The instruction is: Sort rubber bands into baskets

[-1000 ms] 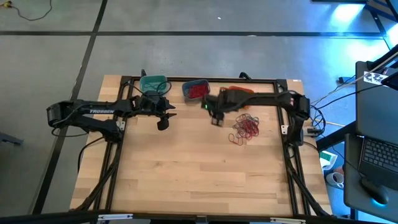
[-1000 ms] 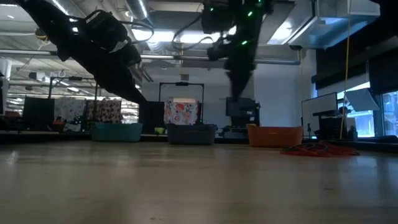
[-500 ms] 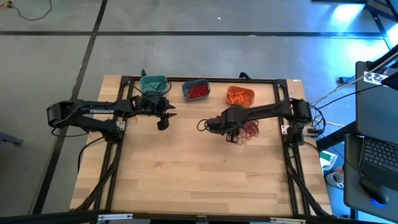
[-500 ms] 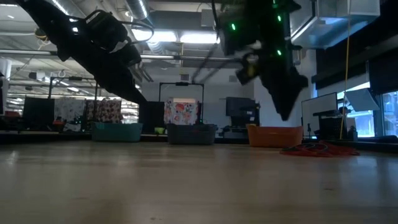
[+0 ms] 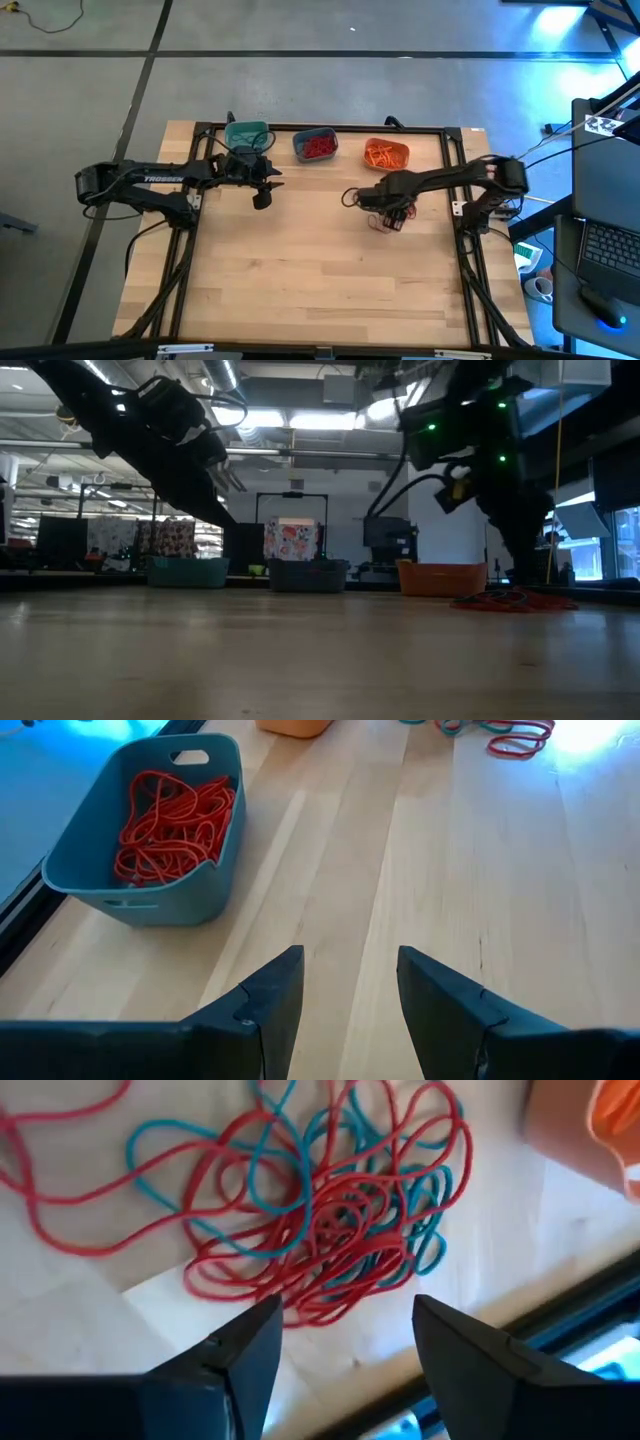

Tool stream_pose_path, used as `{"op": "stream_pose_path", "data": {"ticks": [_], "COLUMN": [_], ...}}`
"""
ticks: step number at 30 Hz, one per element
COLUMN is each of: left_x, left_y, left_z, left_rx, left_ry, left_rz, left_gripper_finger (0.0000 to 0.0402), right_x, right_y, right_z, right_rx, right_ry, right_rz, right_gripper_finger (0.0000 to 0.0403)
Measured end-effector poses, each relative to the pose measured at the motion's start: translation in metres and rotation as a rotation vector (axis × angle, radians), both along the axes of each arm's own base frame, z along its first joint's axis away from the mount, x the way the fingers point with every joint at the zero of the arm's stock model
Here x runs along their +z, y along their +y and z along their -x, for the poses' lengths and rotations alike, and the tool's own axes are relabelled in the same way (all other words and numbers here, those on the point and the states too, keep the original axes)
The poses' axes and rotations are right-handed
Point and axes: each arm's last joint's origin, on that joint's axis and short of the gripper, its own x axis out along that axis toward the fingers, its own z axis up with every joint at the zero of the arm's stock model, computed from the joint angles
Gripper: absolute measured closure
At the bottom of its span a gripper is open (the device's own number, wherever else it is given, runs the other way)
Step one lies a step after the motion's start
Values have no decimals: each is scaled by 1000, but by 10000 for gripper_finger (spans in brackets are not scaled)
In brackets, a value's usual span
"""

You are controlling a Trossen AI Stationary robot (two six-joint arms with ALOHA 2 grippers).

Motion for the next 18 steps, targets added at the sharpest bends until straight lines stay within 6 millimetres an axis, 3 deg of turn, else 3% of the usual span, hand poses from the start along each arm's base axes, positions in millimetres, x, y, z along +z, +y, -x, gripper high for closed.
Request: {"op": "stream_pose_path", "data": {"ticks": [6,14,18], "left_x": [0,0,0], "left_y": [0,0,0], "left_z": [0,0,0], "left_rx": [0,-2,-3], "left_ry": [2,-3,-3], "left_rz": [1,-5,-5], "left_gripper_finger": [242,242,242], "right_x": [-11,-46,-49], "right_y": [-5,-25,-28], "right_z": [24,48,51], "right_rx": [-96,-249,-266], "right_ry": [-142,-166,-175], "right_rz": [10,13,14], "right_gripper_finger": [178,180,211]}}
